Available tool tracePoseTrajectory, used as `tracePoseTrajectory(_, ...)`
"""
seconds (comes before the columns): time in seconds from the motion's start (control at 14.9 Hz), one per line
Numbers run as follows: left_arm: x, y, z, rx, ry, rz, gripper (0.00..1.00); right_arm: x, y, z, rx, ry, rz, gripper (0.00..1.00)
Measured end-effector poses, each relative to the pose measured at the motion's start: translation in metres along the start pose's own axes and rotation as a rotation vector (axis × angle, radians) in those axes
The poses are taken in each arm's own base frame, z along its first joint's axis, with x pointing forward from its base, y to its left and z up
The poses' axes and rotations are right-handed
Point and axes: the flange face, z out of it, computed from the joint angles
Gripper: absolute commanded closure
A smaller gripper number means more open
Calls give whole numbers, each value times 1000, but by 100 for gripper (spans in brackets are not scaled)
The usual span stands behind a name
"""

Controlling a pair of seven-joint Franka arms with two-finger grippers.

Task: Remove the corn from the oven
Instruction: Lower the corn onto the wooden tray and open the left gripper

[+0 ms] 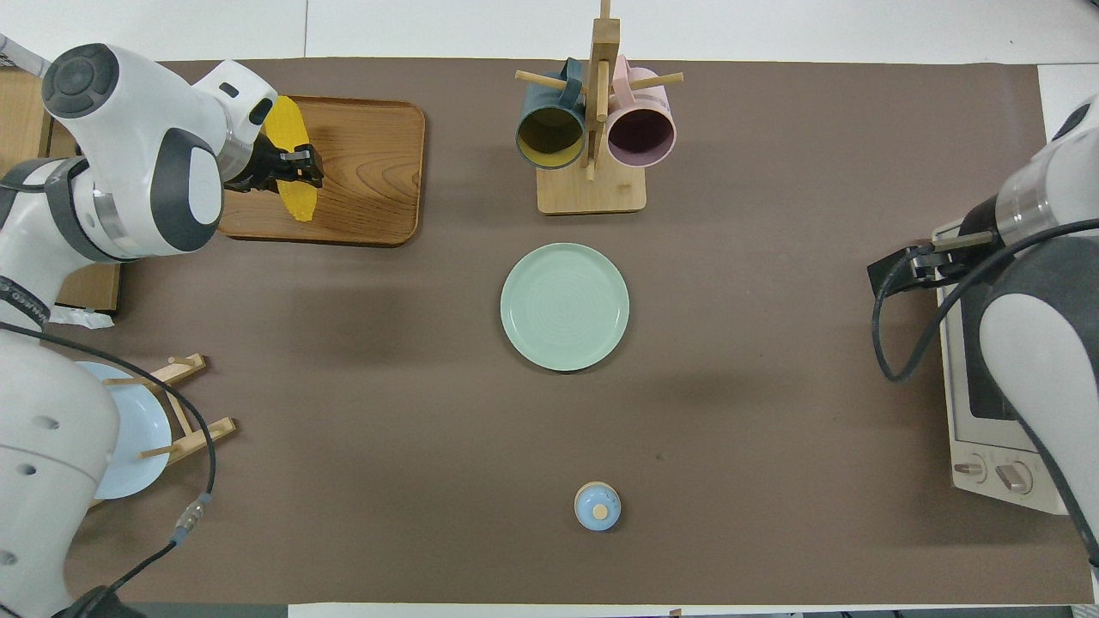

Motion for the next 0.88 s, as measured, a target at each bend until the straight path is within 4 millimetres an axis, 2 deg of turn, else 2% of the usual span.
tracePoseTrajectory(0.13, 10, -8, 20, 2, 28, 21, 100, -2, 13, 1, 2, -10, 23, 0)
tracePoseTrajectory(0.34, 13, -10, 24, 2, 55, 61, 100, -4, 30, 2, 6, -21, 54, 0)
tracePoseTrajectory(0.4, 13, -10, 25, 2, 61, 78, 75, -5, 32, 3, 6, -22, 58, 0)
tracePoseTrajectory(0.47, 12, -10, 28, 3, 60, 91, 30, -5, 32, 3, 6, -22, 58, 0)
tracePoseTrajectory(0.54, 11, -11, 30, 4, 56, 102, 0, -5, 32, 3, 6, -22, 58, 0)
tracePoseTrajectory(0.74, 10, -13, 32, 6, 48, 112, 0, -5, 32, 3, 6, -22, 58, 0)
tracePoseTrajectory(0.88, 10, -14, 26, 5, 33, 111, 0, -5, 32, 3, 6, -22, 58, 0)
